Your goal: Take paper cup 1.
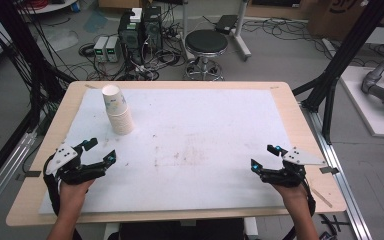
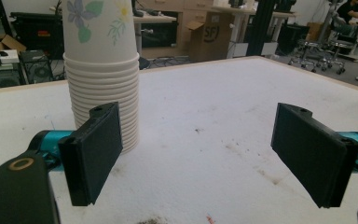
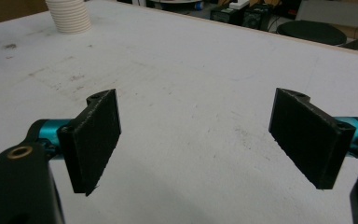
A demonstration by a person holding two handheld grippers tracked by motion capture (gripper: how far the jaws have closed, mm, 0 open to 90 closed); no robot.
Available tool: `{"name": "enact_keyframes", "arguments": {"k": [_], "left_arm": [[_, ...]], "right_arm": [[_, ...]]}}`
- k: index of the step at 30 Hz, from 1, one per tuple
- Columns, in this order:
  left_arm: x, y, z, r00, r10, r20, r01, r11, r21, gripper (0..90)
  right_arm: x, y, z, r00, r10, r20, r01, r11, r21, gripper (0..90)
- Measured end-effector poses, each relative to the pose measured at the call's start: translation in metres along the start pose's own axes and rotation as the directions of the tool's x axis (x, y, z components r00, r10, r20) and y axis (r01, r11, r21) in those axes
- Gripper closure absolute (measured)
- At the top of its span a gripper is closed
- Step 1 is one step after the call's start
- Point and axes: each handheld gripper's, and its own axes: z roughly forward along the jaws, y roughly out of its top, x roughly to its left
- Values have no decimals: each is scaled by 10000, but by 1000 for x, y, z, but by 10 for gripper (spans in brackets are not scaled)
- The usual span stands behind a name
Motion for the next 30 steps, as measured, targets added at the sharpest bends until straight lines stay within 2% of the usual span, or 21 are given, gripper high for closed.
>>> {"name": "enact_keyframes", "arguments": {"k": [5, 7, 14, 21, 25, 30], "left_arm": [[-1, 0, 2, 10000, 67, 43, -68, 10000, 34, 164], [-2, -1, 4, 10000, -24, 52, 24, 10000, -3, 165], [-2, -1, 11, 10000, 11, 38, -12, 9999, 110, 167], [-4, 0, 8, 9999, 137, -76, -136, 9998, 177, 168], [-6, -1, 5, 9996, 275, -84, -273, 9994, 233, 167], [-7, 0, 3, 9995, 291, -101, -288, 9993, 245, 167]], "right_arm": [[0, -2, -5, 9999, 116, 28, -116, 9999, -5, 170], [0, -3, -5, 9998, 176, 46, -176, 9998, -21, 170], [-1, -2, -2, 9994, 290, -167, -290, 9996, -13, 169], [0, -1, 1, 9997, 89, -247, -85, 9999, 151, 170], [5, 2, 1, 9995, 30, -318, -26, 9999, 139, 170], [7, 5, 9, 9988, -122, -479, 133, 9996, 231, 170]]}}
